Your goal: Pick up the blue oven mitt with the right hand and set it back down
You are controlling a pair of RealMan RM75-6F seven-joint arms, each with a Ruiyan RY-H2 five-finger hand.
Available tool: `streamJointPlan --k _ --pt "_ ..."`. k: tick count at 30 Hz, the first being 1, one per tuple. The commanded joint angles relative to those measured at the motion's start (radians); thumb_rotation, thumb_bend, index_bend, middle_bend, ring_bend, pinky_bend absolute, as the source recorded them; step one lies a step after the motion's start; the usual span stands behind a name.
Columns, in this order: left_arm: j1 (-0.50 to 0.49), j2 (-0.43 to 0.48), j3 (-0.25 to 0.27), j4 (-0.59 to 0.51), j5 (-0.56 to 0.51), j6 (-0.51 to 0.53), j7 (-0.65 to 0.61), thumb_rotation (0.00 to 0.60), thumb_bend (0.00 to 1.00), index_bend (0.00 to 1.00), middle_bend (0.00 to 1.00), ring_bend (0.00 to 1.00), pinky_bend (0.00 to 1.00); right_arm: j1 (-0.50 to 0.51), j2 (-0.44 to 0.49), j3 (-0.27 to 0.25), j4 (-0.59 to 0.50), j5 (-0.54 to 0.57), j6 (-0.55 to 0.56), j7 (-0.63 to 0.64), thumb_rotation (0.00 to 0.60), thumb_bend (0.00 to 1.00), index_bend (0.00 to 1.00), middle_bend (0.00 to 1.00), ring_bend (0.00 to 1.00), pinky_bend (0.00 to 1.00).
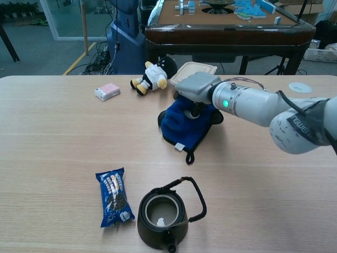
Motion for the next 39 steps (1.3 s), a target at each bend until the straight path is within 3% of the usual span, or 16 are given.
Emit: streamJointPlan --k 1,10,12,15,17,19,22,25,32,39 --pt "0.001 0.001 0.000 0.000 0.002 0.002 -0.002 0.600 0.30 0.39 0.32 0.26 0.26 -0.040 0.077 0.013 -0.098 0.006 0.056 0.024 0.600 0.64 0.68 0.58 0.53 0.70" --pt "0.003 0.002 0.001 0.000 0.006 0.007 -0.007 0.600 0.30 0.39 0.32 0.26 0.26 -0.145 0.261 -0.009 -0.324 0.053 0.090 -0.019 0.600 0.60 0.65 0.52 0.50 0.69" --pt "0.002 0.002 0.001 0.001 0.006 0.004 -0.006 0.600 0.30 0.39 0.32 0.26 0.26 -0.162 0.290 -0.012 -0.360 0.074 0.085 -0.029 0.600 0.58 0.57 0.47 0.46 0.65" --pt "-0.002 0.000 0.002 0.000 0.007 -0.003 -0.001 0.600 0.30 0.39 0.32 0.26 0.26 -0.181 0.334 -0.019 -0.414 0.115 0.057 -0.052 0.600 0.48 0.33 0.33 0.34 0.52" --pt "-0.005 -0.003 0.001 -0.002 0.009 -0.006 0.004 0.600 0.30 0.39 0.32 0.26 0.26 -0.190 0.355 -0.021 -0.451 0.135 0.049 -0.052 0.600 0.29 0.12 0.18 0.21 0.39" --pt "-0.008 -0.004 0.000 -0.004 0.009 -0.009 0.008 0.600 0.30 0.39 0.32 0.26 0.26 -0.198 0.370 -0.021 -0.477 0.136 0.060 -0.047 0.600 0.14 0.01 0.08 0.13 0.31" --pt "-0.011 -0.005 -0.001 -0.007 0.007 -0.014 0.013 0.600 0.30 0.39 0.32 0.26 0.26 -0.216 0.395 -0.023 -0.506 0.111 0.109 -0.032 0.600 0.06 0.00 0.04 0.11 0.29" --pt "-0.014 -0.005 -0.003 -0.007 0.004 -0.018 0.015 0.600 0.30 0.39 0.32 0.26 0.26 -0.235 0.426 -0.022 -0.536 0.100 0.144 -0.016 0.600 0.05 0.00 0.04 0.10 0.29" --pt "-0.023 -0.007 -0.007 0.000 0.000 -0.029 0.008 0.600 0.30 0.39 0.32 0.26 0.26 -0.346 0.556 -0.045 -0.674 0.079 0.296 -0.019 0.600 0.05 0.05 0.23 0.15 0.29" --pt "-0.034 -0.013 -0.010 0.011 -0.004 -0.044 -0.001 0.600 0.30 0.39 0.32 0.26 0.26 -0.479 0.694 -0.093 -0.820 0.055 0.431 -0.002 0.600 0.05 0.10 0.25 0.16 0.29"
